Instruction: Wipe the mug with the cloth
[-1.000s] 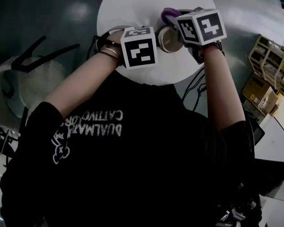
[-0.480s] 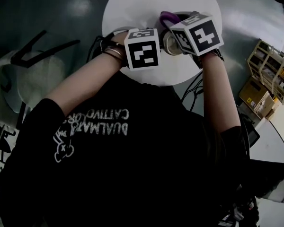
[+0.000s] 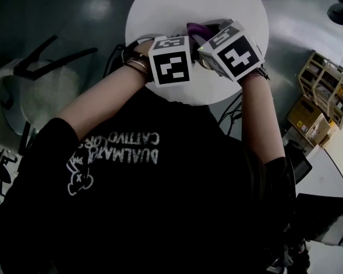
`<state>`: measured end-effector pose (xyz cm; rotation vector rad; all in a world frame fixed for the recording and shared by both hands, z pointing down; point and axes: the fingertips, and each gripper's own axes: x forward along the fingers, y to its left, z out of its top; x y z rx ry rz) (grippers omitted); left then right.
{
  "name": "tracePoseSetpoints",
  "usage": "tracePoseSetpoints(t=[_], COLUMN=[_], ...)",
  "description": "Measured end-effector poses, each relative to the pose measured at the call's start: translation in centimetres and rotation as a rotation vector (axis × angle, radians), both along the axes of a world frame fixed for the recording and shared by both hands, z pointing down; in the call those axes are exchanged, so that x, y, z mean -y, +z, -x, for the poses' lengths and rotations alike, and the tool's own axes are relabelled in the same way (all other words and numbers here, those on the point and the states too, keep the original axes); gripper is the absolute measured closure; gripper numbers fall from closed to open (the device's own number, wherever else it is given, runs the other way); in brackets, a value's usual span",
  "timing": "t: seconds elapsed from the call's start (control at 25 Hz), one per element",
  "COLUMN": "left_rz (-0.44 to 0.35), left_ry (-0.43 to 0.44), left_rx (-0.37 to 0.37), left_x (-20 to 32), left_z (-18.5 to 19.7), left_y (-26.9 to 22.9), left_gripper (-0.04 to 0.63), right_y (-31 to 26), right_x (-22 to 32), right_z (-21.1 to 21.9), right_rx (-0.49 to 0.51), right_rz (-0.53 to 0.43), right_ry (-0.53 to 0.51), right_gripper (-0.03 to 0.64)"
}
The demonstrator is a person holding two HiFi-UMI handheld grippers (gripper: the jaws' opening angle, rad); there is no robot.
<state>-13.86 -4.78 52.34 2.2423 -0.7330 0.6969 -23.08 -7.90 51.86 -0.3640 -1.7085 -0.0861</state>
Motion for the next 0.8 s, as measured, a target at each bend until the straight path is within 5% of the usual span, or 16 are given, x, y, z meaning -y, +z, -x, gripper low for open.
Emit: tracePoseSetpoints(t=[0.48, 0.8], left_rz=[-0.050, -0.078], left_ry=[-0.034, -0.074], left_rx=[0.022, 0.061], left_x=[0.0, -0.4], left_z=[0.2, 0.6], left_y=[0.0, 0.5], left_gripper=[0.518, 0.522], right_y=[0.2, 1.0], right_x=[-1.7, -3.0], right_z=[0.2, 1.1], right_rx=[0.008, 0.026], right_rz=[-0.006, 0.095], right_ry=[0.064, 0.088], right_gripper=[0.575, 0.577])
